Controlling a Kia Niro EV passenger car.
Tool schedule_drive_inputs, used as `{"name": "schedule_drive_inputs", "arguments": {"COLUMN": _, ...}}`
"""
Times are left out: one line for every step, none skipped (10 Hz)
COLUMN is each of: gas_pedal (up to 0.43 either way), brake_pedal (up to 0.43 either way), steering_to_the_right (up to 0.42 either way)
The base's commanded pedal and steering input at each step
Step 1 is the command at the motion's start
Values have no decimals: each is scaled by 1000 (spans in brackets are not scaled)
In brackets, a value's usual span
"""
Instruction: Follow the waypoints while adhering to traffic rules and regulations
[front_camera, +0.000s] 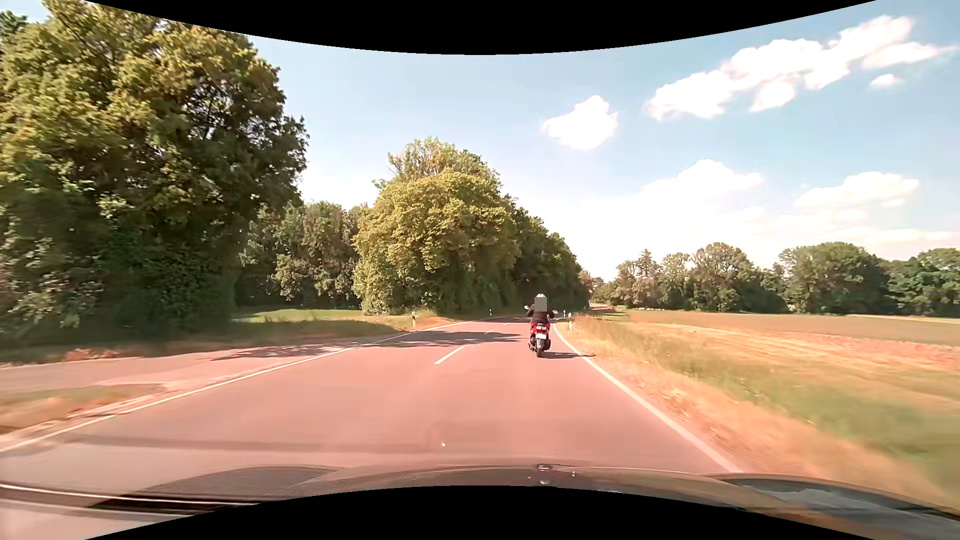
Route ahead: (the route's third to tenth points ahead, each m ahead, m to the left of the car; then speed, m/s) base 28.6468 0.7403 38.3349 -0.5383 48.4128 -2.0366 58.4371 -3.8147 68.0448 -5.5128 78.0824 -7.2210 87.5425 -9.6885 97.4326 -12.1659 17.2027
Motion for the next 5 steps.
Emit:
{"name": "schedule_drive_inputs", "arguments": {"gas_pedal": 157, "brake_pedal": 6, "steering_to_the_right": 18}}
{"name": "schedule_drive_inputs", "arguments": {"gas_pedal": 169, "brake_pedal": 6, "steering_to_the_right": 19}}
{"name": "schedule_drive_inputs", "arguments": {"gas_pedal": 177, "brake_pedal": 6, "steering_to_the_right": 18}}
{"name": "schedule_drive_inputs", "arguments": {"gas_pedal": 209, "brake_pedal": 6, "steering_to_the_right": 18}}
{"name": "schedule_drive_inputs", "arguments": {"gas_pedal": 209, "brake_pedal": 6, "steering_to_the_right": 17}}
